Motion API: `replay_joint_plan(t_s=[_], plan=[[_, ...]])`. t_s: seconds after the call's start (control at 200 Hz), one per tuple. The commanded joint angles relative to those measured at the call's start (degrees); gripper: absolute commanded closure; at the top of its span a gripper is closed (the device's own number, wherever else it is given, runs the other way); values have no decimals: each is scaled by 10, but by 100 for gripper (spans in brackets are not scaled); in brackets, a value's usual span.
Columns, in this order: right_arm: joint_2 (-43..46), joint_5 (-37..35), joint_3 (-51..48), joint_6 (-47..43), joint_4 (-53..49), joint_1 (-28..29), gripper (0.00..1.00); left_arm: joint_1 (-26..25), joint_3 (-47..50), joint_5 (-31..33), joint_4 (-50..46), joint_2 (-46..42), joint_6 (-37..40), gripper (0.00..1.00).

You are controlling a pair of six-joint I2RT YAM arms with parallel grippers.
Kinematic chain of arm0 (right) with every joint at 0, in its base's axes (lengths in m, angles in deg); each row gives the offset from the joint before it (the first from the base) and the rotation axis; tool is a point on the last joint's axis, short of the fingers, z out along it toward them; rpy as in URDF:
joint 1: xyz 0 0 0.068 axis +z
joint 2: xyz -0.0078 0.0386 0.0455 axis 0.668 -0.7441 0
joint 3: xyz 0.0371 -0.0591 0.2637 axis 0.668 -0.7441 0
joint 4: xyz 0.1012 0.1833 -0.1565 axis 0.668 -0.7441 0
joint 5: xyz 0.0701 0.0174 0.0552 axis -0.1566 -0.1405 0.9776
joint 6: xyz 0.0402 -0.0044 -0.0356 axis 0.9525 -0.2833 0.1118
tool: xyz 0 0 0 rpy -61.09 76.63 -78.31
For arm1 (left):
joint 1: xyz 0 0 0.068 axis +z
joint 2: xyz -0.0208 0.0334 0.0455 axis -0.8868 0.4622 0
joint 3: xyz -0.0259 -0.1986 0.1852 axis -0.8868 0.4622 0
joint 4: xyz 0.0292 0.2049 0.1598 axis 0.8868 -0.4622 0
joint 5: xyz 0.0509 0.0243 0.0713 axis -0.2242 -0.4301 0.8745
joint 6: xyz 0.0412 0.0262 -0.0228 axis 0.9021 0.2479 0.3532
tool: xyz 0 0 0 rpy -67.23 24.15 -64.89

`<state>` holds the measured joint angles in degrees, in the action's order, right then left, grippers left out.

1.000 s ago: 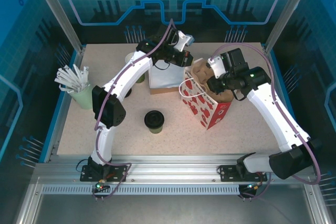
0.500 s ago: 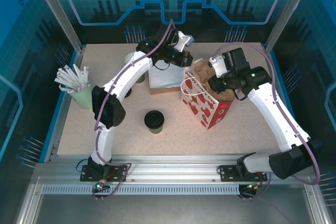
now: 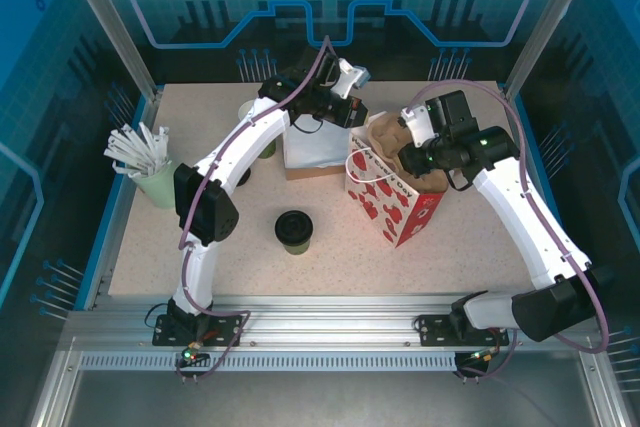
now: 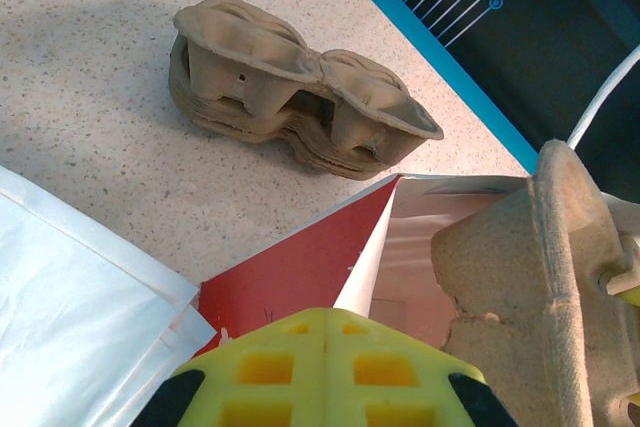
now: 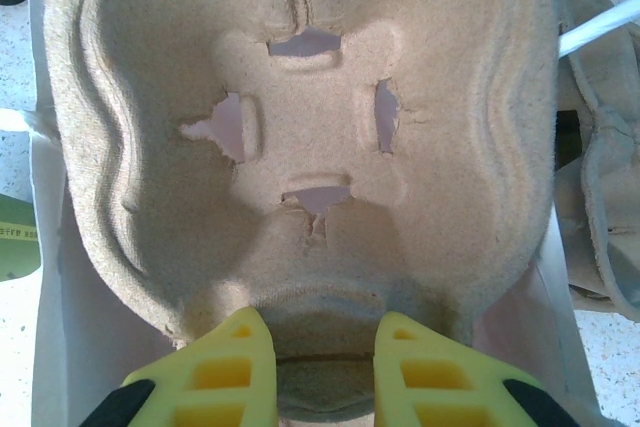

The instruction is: Pack the takeout coffee

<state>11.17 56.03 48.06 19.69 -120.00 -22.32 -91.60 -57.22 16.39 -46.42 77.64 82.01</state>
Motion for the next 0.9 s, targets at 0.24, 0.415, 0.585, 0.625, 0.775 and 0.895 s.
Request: replay_joint_plan(t_s=[0.24, 0.415, 0.585, 0.625, 0.775, 0.895], plan=[[-1, -2, 15, -2, -51, 10, 80, 9, 7, -4, 6, -28, 8, 100], [-9, -11, 17, -6, -65, 21, 80, 9, 8, -7, 6, -29, 6, 100], [-16, -27, 20, -5, -68, 25, 80, 8, 11, -8, 9, -31, 7, 100], [-18, -30, 22, -5, -70, 25, 80, 8, 12, -9, 10, -31, 7, 100], [-25, -45, 26, -6, -81, 30, 80, 9, 16, -12, 15, -34, 6, 100], [-28, -46, 26, -7, -85, 37, 80, 9, 20, -14, 21, -36, 5, 100]])
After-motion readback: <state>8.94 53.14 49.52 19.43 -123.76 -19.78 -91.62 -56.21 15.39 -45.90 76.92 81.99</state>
